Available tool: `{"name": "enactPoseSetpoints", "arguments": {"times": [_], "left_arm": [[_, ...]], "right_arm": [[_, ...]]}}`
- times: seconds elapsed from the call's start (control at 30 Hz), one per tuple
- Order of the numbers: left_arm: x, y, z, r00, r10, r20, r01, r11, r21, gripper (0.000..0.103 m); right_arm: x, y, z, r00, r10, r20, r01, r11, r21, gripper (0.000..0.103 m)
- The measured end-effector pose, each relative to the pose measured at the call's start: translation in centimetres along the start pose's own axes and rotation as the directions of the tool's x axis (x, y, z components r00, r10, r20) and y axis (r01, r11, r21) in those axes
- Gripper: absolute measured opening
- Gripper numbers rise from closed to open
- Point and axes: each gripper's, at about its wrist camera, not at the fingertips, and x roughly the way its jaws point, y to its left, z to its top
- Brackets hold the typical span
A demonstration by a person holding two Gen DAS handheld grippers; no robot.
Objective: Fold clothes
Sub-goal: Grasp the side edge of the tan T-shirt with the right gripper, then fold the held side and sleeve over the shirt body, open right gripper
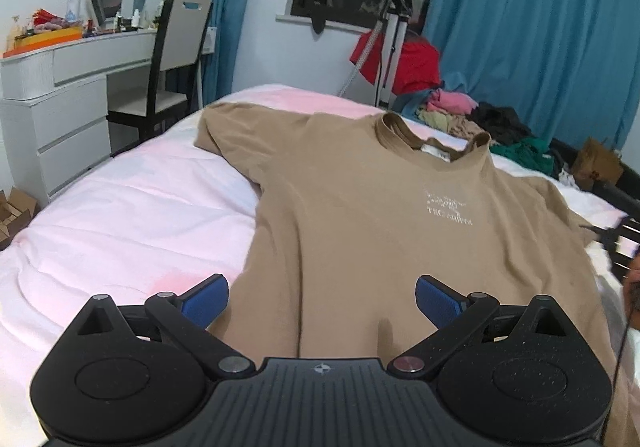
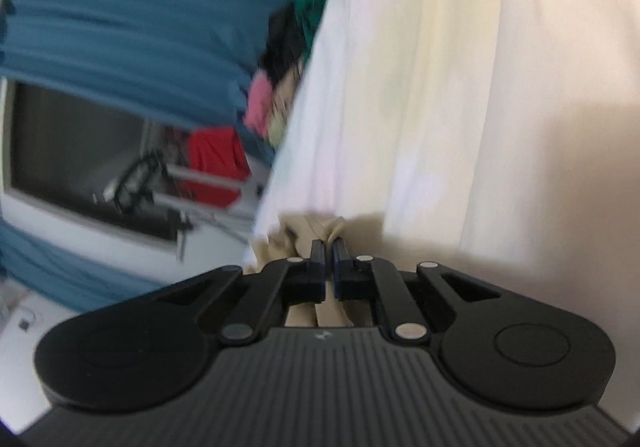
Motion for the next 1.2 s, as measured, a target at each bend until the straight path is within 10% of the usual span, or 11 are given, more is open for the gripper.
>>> {"name": "enactPoseSetpoints", "arguments": {"times": [0.13,0.37,0.43,0.5,0.9,1.2], "left_arm": [[-0.4,0.0,0.3,1.000,0.013,0.018,-0.013,1.000,-0.003,0.101],[-1.4,-0.2,0.4,0.999,-0.019,0.034,0.020,1.000,-0.013,0.101],[-1.5,-0.4,0.3,0.999,-0.030,0.034,0.030,1.000,-0.008,0.101],[-1.6,-0.7,0.2,0.999,-0.034,0.034,0.034,0.999,0.004,0.101],[-0.5,-1.0,-0.3,0.998,-0.057,-0.009,0.057,0.998,0.010,0.101],[1.0,-1.7,-0.9,0.997,-0.072,-0.042,0.074,0.997,0.035,0.101]], "right_arm": [[-3.1,-0.8,2.4,0.994,-0.032,0.105,0.031,0.999,0.013,0.006],[-5.3,-4.3,4.3,0.998,-0.044,0.053,0.040,0.996,0.077,0.014],[-5.0,-5.0,4.4,1.000,0.004,0.005,-0.005,0.992,0.124,0.063],[-4.4,-4.6,3.8,0.999,0.043,-0.020,-0.040,0.993,0.111,0.086],[3.6,0.1,0.7,0.991,-0.054,-0.123,0.020,0.966,-0.260,0.086],[5.0,-1.8,2.3,0.926,0.364,-0.096,-0.374,0.919,-0.120,0.085]]}}
